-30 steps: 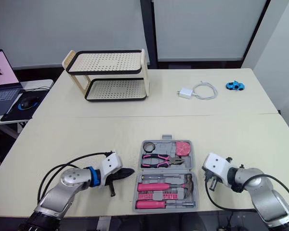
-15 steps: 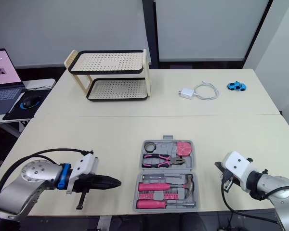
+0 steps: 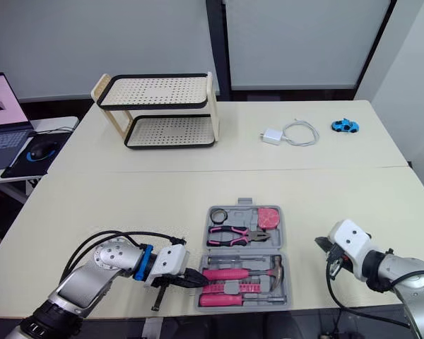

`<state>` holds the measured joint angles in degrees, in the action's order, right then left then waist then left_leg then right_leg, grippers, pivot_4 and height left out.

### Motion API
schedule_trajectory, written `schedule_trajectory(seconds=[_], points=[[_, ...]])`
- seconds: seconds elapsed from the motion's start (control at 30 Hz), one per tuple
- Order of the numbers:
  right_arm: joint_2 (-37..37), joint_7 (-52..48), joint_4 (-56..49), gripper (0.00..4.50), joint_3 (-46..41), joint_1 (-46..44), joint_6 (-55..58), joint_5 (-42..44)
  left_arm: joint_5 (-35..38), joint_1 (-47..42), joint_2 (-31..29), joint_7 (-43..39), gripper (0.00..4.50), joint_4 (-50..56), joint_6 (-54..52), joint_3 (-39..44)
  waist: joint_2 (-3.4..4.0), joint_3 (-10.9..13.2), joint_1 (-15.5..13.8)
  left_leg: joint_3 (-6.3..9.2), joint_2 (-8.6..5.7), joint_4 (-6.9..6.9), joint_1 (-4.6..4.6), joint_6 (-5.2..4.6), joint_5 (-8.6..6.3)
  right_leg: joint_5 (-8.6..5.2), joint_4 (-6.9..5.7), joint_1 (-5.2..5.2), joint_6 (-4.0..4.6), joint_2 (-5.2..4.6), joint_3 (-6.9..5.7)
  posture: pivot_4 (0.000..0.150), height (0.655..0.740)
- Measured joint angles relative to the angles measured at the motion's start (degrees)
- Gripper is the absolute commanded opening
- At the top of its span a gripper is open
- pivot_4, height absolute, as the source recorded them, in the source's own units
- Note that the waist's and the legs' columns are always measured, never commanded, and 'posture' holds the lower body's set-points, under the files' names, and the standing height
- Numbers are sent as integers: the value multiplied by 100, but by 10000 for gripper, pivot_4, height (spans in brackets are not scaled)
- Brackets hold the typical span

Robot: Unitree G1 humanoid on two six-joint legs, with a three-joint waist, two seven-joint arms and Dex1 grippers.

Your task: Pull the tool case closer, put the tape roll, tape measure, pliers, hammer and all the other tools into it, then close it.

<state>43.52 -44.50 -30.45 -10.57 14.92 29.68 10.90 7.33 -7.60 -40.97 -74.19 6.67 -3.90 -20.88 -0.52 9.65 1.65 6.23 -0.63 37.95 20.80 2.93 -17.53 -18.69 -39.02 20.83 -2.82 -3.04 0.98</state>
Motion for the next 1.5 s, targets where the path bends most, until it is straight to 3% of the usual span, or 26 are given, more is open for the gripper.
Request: schedule_trajectory(seconds=[0.63,0.83,0.97,1.3,1.5], points=[[38,71,-92,249,54,-103,270,19,-566,-208,315,240,0,-650,896,-336,11,-8,-17,3,-6,2,-6,0,0,0,1,-10,0,-4,-1,1500,7400],[-81,124,-9,249,21,-667,1239,642,-582,-246,297,226,0,-642,845,-358,11,-9,-10,5,-5,2,-9,0,0,0,1,-14,0,-3,-1,1500,7400],[-247,301,351,8323,-47,-1287,2113,1130,-599,-274,298,227,0,-624,825,-389,15,-11,-15,7,-7,2,-9,-1,0,0,2,-15,-1,-4,-2,1500,7400],[-295,525,655,44058,-126,-1766,2733,1603,-542,-276,326,231,0,-591,704,-377,15,-11,-16,10,-9,2,-6,-1,0,0,2,-14,-1,-5,-3,1500,7400],[-294,573,594,44616,-169,-1507,2749,1763,-328,-306,373,220,0,-389,290,-350,14,-10,-5,11,-8,2,-2,-1,0,0,1,-8,-1,-5,-2,1500,7400]])
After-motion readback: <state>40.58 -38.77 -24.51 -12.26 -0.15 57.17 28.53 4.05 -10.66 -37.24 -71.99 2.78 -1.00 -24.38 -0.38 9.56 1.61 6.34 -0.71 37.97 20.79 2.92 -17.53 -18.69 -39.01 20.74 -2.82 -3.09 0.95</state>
